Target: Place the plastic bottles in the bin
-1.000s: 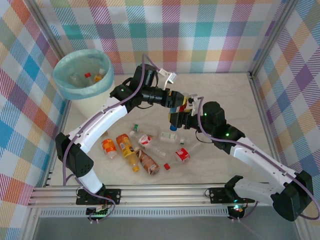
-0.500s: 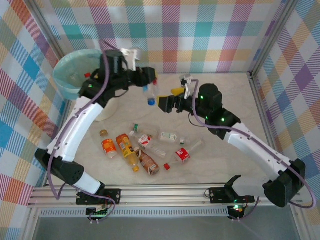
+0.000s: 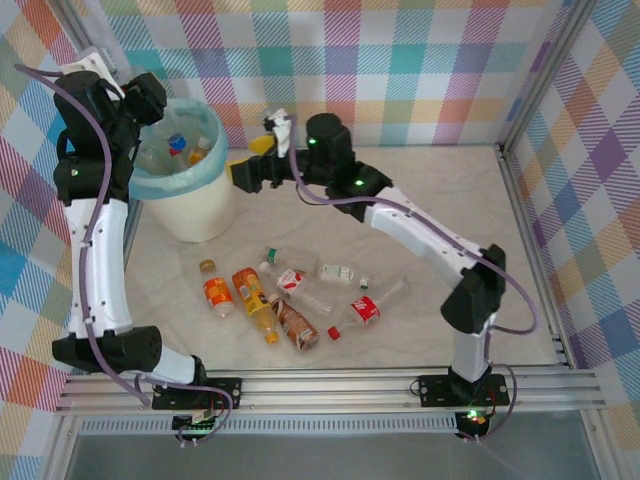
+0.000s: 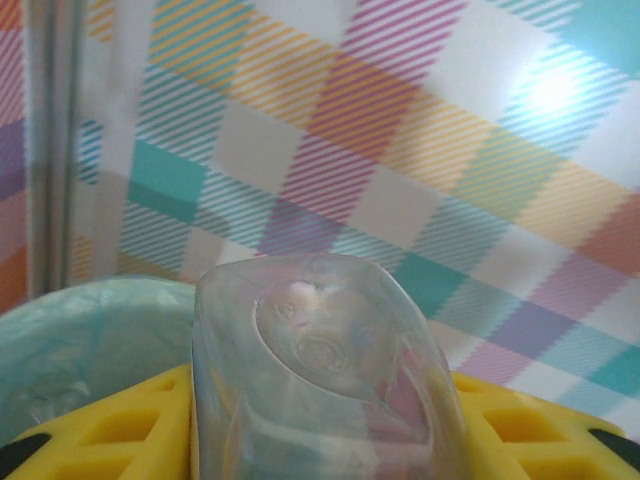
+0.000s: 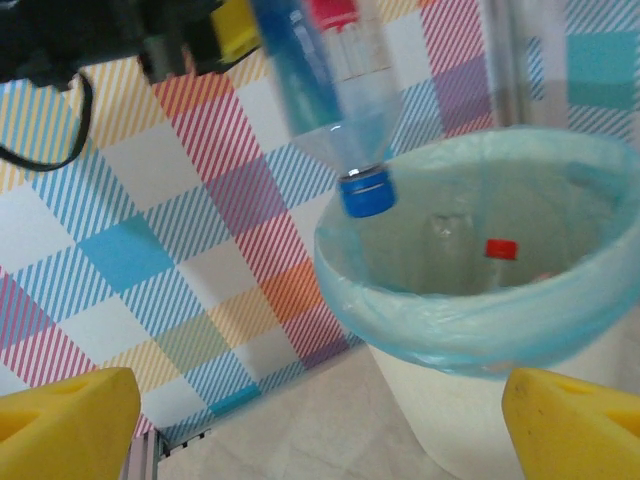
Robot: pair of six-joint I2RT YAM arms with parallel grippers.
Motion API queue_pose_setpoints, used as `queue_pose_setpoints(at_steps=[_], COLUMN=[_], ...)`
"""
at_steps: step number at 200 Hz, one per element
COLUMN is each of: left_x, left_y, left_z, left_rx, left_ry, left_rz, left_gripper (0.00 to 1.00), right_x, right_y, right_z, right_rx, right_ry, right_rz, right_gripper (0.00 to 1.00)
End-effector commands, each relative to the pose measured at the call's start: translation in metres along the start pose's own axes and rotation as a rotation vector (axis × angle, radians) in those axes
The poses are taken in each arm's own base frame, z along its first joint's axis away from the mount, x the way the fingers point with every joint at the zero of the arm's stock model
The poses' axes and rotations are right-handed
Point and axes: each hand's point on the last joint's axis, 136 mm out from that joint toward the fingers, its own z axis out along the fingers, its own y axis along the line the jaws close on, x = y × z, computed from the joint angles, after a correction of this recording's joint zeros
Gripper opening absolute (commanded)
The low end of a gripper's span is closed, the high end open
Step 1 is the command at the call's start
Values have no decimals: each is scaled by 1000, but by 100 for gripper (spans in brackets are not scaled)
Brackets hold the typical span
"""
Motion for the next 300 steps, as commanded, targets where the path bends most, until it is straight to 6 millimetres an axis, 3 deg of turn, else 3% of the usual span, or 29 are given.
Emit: queue_pose_setpoints(at_steps=[1,27,61,103,144,186,226,263,300], left_x=[-2,18,56,107,137,147,149,133,93], left_y=[20,36,41,55,59,63,71,75,86], left_z=[31,73,111,139,147,147,152,153,142], left_rx=[-26,-23,47,76,96,84,56,29,-28], left_ry=[-30,-42,-14,49,130,161,168,133,19], left_rz=[-3,29,56,54,50,49,45,47,38], left_gripper=[38,37,37,42,63,66,30,33,37], right_x=[13,29,42,50,55,54,56,55,53], right_y=[7,-2,-2,-1,0,-1,0,0,0], right_z=[27,52,60,57,52,50,49,46,45], right_rx=[-45,-40,-48,-43,-37,-25,-33,-22,-22], right_ry=[35,69,92,107,111,102,107,107,107], right_rz=[-33,-12,2,-2,-8,-16,-11,-30,-42], right_gripper=[93,92,91,91,91,92,92,91,91])
